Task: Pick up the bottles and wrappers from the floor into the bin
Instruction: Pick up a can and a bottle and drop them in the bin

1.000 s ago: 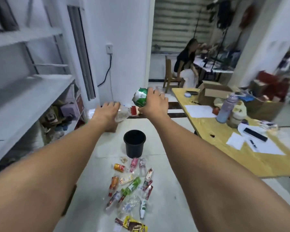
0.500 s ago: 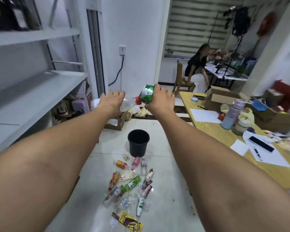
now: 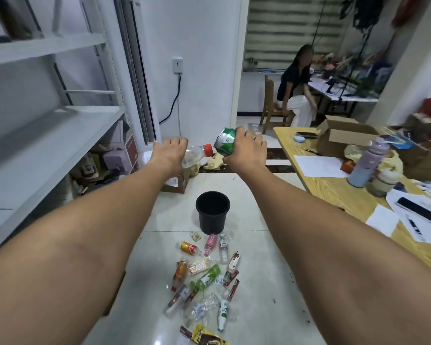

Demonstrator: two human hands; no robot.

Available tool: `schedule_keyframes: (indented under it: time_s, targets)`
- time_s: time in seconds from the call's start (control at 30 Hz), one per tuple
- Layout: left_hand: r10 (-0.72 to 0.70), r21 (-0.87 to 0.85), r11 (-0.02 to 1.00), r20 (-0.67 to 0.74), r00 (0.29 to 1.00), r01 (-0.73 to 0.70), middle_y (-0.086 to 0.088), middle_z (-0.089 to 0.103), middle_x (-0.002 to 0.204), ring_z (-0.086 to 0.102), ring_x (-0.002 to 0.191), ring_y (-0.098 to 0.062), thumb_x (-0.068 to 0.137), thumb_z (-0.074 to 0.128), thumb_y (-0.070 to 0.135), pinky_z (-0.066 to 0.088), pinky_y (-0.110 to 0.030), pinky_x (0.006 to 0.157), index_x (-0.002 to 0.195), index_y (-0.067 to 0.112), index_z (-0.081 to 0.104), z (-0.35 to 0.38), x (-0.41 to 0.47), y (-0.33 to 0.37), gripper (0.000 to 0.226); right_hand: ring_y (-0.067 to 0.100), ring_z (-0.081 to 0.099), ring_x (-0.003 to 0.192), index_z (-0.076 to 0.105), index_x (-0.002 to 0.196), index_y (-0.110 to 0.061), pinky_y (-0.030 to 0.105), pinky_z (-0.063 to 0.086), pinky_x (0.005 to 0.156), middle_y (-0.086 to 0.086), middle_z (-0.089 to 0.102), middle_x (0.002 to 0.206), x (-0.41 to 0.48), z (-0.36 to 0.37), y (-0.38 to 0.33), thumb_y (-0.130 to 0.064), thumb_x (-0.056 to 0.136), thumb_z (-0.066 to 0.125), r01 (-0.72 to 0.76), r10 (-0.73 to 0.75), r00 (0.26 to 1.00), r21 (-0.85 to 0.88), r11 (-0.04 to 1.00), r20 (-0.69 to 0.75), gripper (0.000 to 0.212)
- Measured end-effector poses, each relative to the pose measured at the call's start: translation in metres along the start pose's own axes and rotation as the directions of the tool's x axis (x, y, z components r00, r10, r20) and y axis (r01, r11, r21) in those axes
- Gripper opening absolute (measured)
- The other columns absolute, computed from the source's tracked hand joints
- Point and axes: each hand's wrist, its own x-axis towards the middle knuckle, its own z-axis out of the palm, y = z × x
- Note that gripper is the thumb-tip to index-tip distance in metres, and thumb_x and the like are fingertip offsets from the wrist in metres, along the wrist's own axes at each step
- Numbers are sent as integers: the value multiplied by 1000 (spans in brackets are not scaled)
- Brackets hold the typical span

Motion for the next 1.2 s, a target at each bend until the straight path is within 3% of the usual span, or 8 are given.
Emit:
schedule_keyframes:
  time_s: [0.7,1.2]
  targets:
    - [81,-39,996,70,994,-78,-11,43,137,40,127,-31,82,68,29,34,-49,102,136,13,32,60,146,-55,66,31,43,123,34,137,-13,38,34,99,11,47,133,128,84,-37,-36,81,70,-97,97,995,-14,995,29,71]
    - [58,-51,997,121,991,-52,-10,41,139,37,129,-30,83,65,28,32,-48,105,138,13,31,87,257,-8,66,31,44,122,35,135,-13,38,35,100,10,48,132,238,123,24,-36,80,71,-86,85,994,6,996,70,69]
